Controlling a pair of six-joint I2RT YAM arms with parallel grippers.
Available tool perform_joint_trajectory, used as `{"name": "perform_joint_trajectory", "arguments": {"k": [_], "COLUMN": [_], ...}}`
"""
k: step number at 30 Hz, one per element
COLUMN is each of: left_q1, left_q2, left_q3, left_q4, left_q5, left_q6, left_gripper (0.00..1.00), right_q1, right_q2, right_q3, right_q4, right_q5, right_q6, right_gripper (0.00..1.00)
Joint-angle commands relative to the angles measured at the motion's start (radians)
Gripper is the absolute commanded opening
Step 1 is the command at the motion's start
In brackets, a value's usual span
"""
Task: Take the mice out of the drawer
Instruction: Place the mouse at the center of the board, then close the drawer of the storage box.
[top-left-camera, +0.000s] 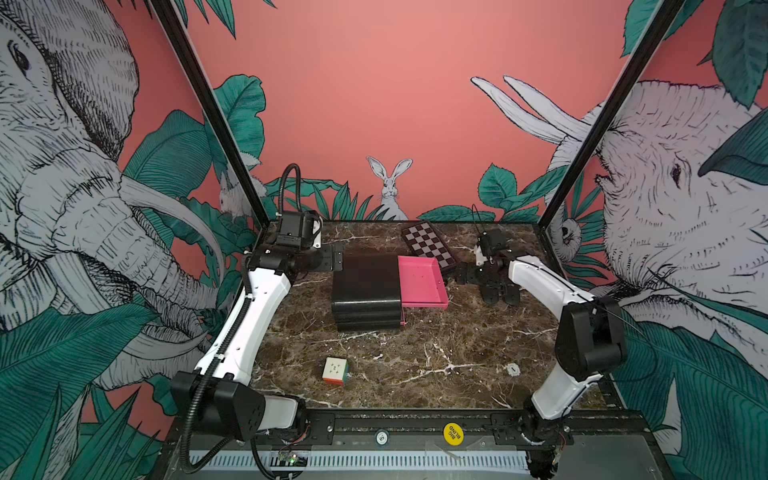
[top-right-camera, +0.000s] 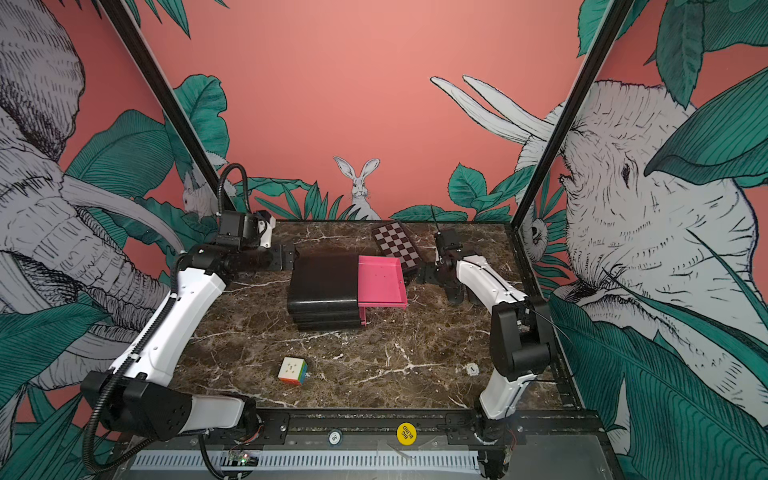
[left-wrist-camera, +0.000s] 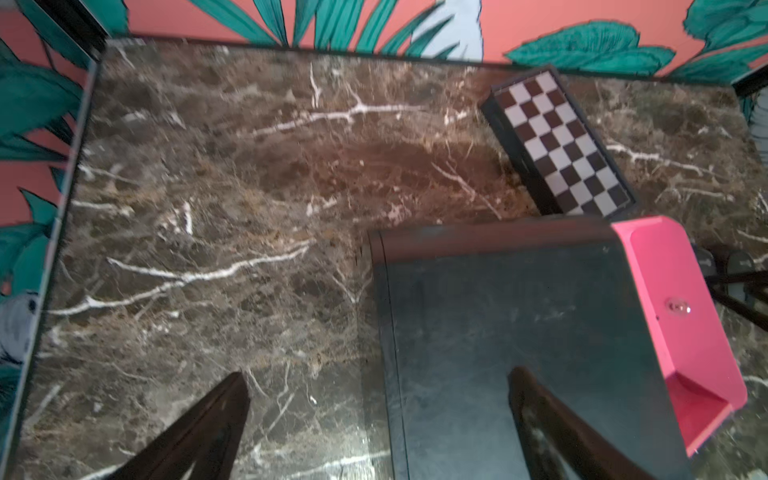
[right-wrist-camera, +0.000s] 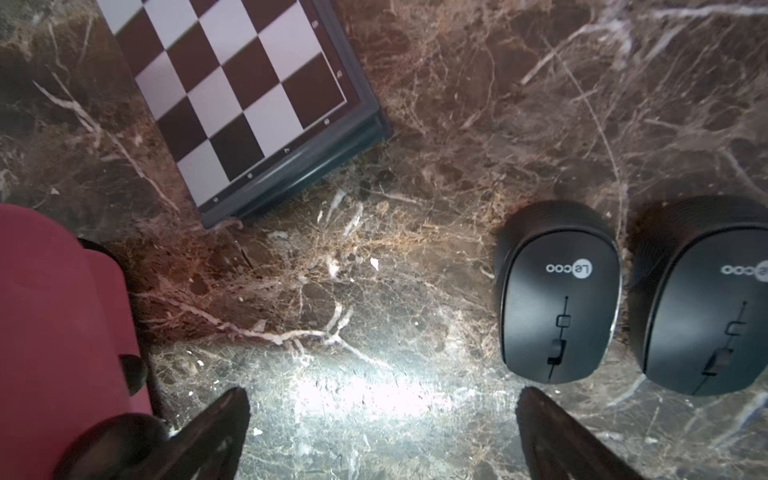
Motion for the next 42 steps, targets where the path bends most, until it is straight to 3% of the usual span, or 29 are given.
{"name": "perform_joint_trajectory", "arguments": {"k": [1, 11, 21, 28, 34, 42], "left_q1": [0.004, 0.006, 0.005, 0.006, 0.006, 0.006], "left_q2": [-0.011, 0.053, 0.090, 0.105, 0.117, 0.144], "left_q3": [-0.047, -0.089, -0.129, -0.131, -0.132, -0.109], "left_q4": [-0.034, -0.012, 0.090, 0.097, 0.110, 0.105], "left_q5": [0.136, 0.223, 0.431, 0.485, 0.504, 0.504], "left_q6": [0.017, 0.020, -0.005, -0.001, -0.005, 0.000], "left_gripper": [0.99, 0.99, 0.99, 0.99, 0.99, 0.99], "right_q1": [0.012, 0.065, 0.123, 0.147, 0.175, 0.274], "right_q2": [-0.038, -0.080, -0.072, -0.105, -0.185, -0.093], "right_q3": [-0.044, -0.118, -0.100, -0.103, -0.109, -0.057], "right_q4": [0.018, 0.050, 0.075, 0.124, 0.181, 0.164], "right_q5": [-0.041, -0.075, -0.109, -0.172, -0.117, -0.073], "right_q6": [-0.011, -0.009, 0.011, 0.049, 0.113, 0.136], "right_gripper": [0.99, 0.99, 0.99, 0.99, 0.99, 0.99]}}
